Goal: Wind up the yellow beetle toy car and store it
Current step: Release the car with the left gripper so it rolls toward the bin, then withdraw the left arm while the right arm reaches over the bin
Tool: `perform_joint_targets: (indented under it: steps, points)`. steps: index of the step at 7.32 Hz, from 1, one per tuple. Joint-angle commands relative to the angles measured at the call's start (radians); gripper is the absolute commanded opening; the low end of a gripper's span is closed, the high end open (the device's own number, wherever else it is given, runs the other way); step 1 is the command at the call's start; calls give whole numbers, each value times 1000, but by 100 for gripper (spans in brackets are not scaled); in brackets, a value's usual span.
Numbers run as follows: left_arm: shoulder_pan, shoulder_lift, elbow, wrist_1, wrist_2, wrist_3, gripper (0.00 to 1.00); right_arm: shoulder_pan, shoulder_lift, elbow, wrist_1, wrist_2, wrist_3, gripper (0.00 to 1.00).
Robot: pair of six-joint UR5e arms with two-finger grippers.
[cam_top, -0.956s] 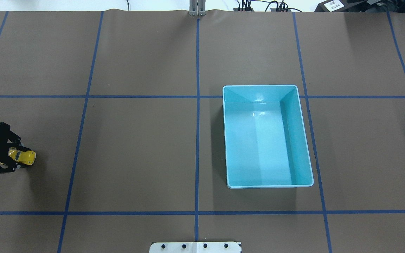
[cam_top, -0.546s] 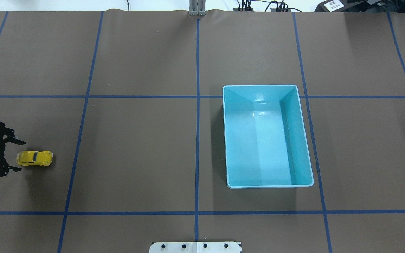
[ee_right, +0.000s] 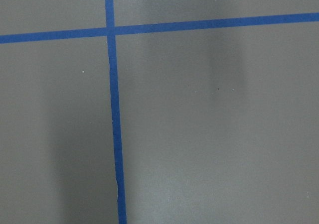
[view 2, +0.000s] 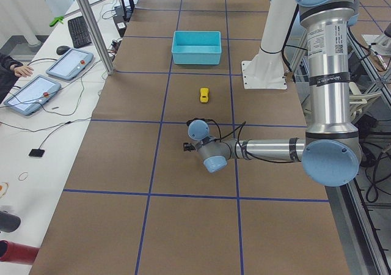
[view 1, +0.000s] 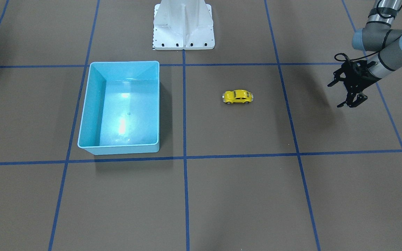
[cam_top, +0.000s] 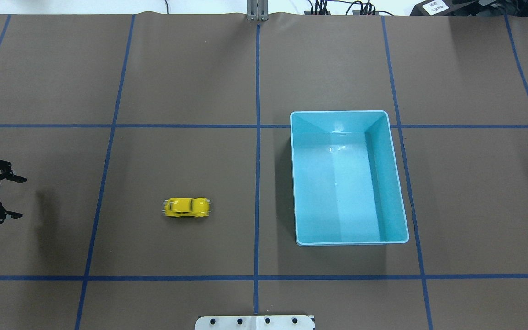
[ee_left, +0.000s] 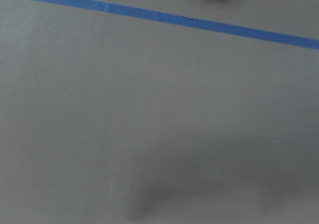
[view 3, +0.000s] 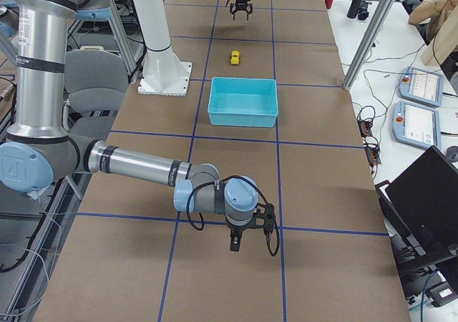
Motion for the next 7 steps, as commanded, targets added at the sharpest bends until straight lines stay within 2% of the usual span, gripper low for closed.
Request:
perform_joint_targets:
  steps: [1, 4, 5, 7]
  points:
    - [-103, -14, 0, 17, -57, -63, 100, 2, 0, 3, 0, 1, 0, 100]
    - [-237, -44, 3, 135, -145, -184, 100, 2, -6, 3, 0, 1, 0, 100]
    - [-266, -72, 0, 242, -144, -194, 100, 2, -3, 6, 0, 0, 0, 100]
    - [-361, -139, -2, 551, -141, -196, 100, -17, 24, 44, 36, -13, -2, 100]
